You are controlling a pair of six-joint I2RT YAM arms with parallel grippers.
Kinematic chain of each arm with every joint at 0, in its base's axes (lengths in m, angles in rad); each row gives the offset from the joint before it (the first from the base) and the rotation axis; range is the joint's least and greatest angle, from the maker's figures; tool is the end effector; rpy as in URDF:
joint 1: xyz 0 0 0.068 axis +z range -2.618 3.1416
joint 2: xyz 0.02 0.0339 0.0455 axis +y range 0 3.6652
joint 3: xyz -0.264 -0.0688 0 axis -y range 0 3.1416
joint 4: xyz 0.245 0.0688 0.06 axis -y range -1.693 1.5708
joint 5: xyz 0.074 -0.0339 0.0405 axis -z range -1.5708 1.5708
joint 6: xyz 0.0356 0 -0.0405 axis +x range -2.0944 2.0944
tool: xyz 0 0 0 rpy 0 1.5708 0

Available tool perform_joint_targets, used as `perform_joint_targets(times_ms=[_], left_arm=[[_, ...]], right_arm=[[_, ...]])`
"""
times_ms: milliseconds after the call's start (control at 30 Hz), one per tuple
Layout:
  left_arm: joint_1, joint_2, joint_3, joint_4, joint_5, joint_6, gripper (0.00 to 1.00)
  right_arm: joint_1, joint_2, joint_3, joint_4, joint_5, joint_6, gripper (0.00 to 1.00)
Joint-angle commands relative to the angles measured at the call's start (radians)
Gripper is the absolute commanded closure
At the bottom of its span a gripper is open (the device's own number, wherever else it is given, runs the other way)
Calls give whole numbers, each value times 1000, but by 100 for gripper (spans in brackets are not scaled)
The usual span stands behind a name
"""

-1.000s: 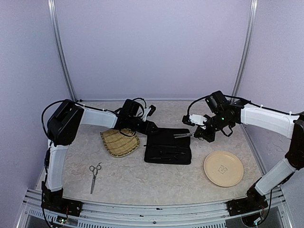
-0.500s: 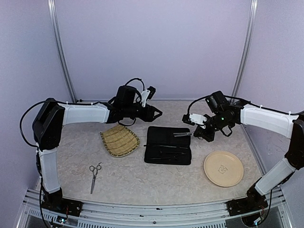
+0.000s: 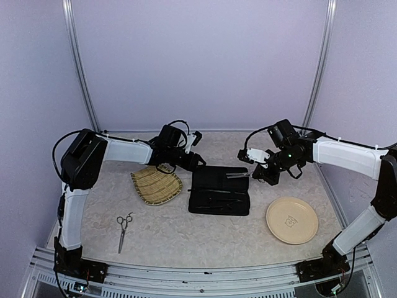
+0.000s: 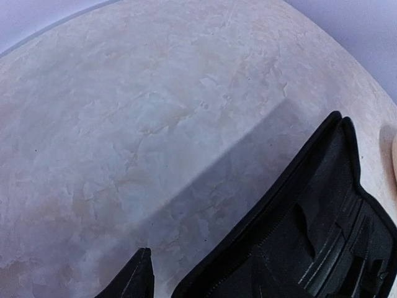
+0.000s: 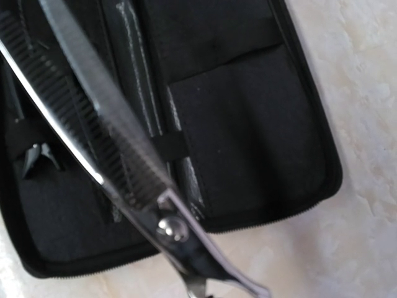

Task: Sort the hair-cutting tools

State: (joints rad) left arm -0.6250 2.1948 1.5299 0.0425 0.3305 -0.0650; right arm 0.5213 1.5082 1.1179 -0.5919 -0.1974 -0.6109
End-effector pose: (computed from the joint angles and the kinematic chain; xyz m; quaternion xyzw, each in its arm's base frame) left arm 0.3919 -0.2970 0.1610 0.3147 0.8226 -0.2900 0.3744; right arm 0.2683 0.1621 0.2487 -0.5349 0.7885 0.0813 0.2926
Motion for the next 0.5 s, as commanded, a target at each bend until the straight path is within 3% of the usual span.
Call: perform_joint_targets(times_ms=[0, 167, 267, 467], left_arm=[[-13, 44, 54, -68, -45, 45, 48], [-13, 49, 33, -62, -9, 57, 56], [-14, 36, -5, -25, 18, 59, 66], [-24, 30, -52, 3, 36, 72, 68]], right_arm=[[-9, 5, -18, 33, 4, 4, 100], [-9, 20, -21, 41, 5, 5, 100], [-9, 32, -20, 48, 9, 4, 100], [-9, 48, -19, 48, 7, 5, 100]])
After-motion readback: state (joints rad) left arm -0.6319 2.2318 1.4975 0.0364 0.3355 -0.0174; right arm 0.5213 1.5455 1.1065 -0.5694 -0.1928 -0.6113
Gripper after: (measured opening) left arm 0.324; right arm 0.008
